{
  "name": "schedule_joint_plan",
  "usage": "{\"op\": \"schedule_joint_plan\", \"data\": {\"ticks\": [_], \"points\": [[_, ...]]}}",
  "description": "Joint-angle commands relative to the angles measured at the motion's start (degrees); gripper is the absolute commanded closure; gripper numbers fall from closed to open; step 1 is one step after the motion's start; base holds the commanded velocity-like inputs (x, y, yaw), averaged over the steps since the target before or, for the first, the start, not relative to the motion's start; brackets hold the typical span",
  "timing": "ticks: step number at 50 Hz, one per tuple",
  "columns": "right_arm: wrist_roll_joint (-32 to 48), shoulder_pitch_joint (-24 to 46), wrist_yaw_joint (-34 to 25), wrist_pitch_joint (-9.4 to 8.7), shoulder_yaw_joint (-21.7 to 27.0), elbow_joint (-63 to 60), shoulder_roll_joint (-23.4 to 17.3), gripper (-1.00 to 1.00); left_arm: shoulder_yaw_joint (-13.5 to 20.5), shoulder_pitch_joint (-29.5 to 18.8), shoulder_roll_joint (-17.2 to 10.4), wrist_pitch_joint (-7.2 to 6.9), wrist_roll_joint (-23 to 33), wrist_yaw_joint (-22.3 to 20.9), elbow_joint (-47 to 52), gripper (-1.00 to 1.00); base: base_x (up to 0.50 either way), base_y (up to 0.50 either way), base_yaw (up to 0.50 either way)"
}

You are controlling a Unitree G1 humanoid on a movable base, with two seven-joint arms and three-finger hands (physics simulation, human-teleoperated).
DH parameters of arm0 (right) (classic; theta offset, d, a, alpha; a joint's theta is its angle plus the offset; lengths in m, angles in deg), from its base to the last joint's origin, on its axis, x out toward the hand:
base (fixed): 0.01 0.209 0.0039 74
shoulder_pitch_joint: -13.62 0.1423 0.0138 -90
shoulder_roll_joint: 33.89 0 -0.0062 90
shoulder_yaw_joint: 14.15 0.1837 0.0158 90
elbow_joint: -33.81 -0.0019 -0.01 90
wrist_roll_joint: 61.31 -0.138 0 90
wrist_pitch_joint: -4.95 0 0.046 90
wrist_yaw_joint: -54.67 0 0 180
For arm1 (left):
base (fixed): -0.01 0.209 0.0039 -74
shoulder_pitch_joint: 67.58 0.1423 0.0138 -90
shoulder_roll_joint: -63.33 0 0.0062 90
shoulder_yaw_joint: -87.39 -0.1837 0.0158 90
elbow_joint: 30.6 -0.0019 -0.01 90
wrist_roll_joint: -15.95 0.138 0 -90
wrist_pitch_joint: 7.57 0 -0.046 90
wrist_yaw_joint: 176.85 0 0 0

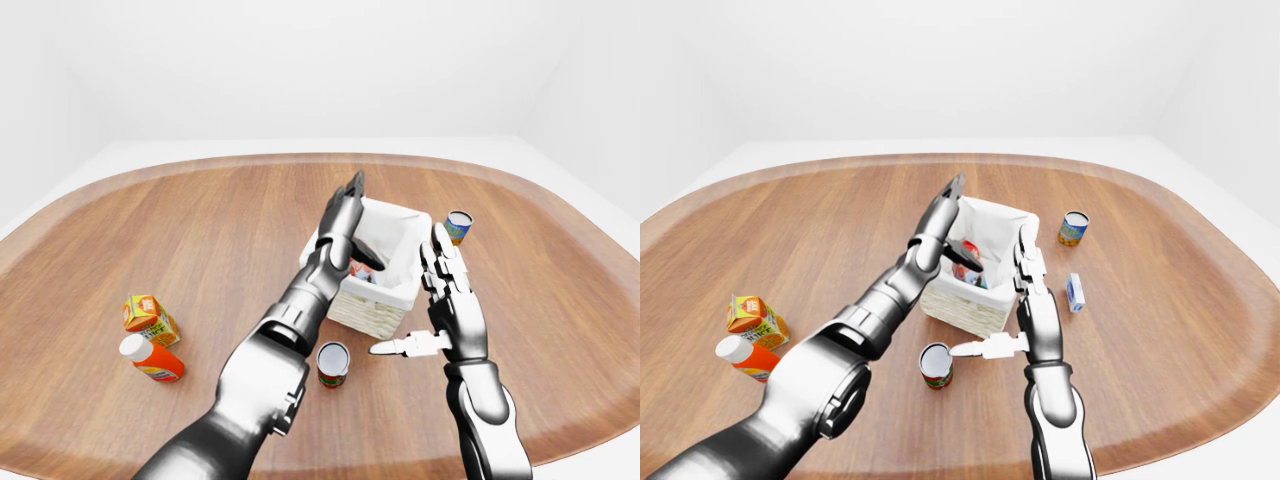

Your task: Pick the milk and place it in the basket.

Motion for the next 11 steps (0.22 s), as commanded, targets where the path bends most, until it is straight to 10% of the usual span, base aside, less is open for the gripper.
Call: {"op": "schedule_joint_plan", "data": {"ticks": [1,11], "points": [[-0.07,0.09,-0.01,-0.22,0.13,-0.18,-0.03,-1.00,0.56,-0.07,0.20,0.00,-2.36,-1.24,2.83,-1.00,0.00,0.00,0.00],[0.20,0.11,0.12,0.09,-0.01,0.34,0.03,-1.00,3.82,0.92,-3.00,-1.23,-16.98,-9.39,12.99,-1.00,0.00,0.00,0.00]]}}
